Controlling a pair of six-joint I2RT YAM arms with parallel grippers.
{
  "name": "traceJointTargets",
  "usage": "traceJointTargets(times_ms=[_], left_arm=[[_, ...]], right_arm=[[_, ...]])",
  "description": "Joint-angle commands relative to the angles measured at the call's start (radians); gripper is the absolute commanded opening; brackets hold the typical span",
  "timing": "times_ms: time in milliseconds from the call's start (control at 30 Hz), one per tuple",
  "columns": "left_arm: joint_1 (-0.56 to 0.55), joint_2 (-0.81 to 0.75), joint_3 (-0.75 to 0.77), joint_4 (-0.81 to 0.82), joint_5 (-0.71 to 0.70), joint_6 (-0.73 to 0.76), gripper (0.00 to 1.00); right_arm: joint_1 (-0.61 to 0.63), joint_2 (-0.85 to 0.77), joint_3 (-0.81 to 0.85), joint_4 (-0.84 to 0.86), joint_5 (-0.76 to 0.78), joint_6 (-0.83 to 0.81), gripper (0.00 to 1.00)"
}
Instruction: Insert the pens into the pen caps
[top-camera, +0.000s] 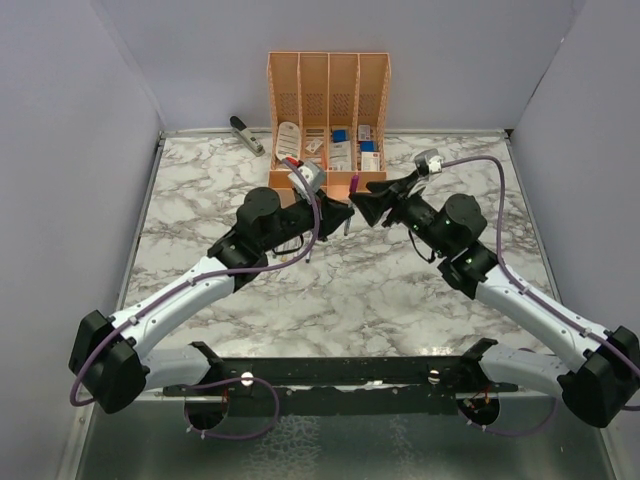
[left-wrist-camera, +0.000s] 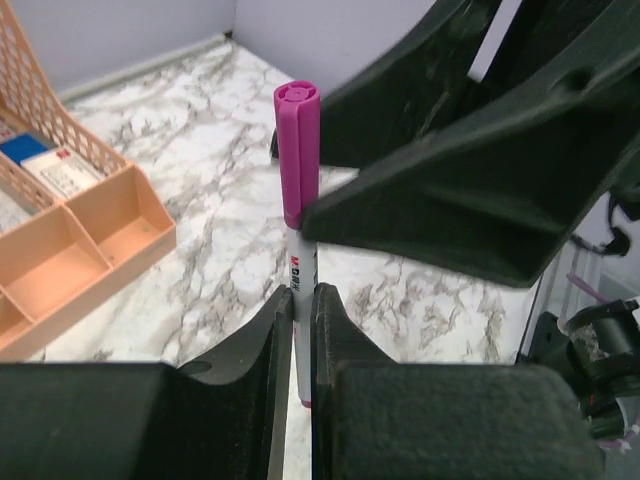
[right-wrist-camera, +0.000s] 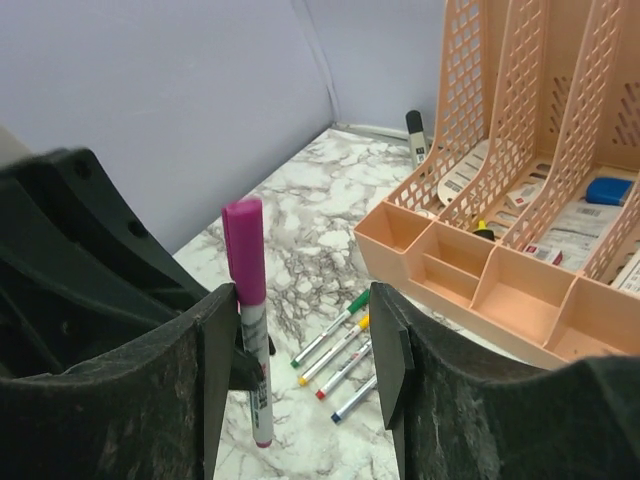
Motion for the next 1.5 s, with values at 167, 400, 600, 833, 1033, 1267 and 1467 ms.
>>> traceJointTargets(times_ms=[167, 400, 600, 833, 1033, 1267, 1467], left_arm=[[-0.002, 0.167, 0.063, -0.242, -0.172, -0.048, 0.00], [0.013, 0.418, 0.182, -0.353, -0.238, -0.135, 0.00], [0.049, 0.554, 0.233, -0.387, -0.270, -0.201, 0.00], [0.080, 0.673, 0.316, -0.461, -0.290, -0.194, 0.00], [0.084, 0.725, 0.361, -0.519, -0.337, -0.181, 0.00], [0.086, 0.756, 0.383, -0.583, -0.372, -0.171, 0.06], [0.086, 0.742, 0.362, -0.599, -0.388, -0.179, 0.16]], right_arm=[[-0.001, -0.108, 0.095, -0.077, 0.079, -0.049, 0.58], [0.000, -0.161, 0.109, -0.213, 0.181, -0.050, 0.58], [-0.001, -0.192, 0.097, -0.293, 0.213, -0.038, 0.58], [0.000, -0.208, 0.081, -0.323, 0.212, -0.036, 0.58], [-0.001, -0.211, 0.080, -0.346, 0.215, -0.035, 0.58], [-0.001, -0.212, 0.075, -0.350, 0.211, -0.043, 0.58], [0.000, -0.208, 0.072, -0.341, 0.204, -0.048, 0.58]])
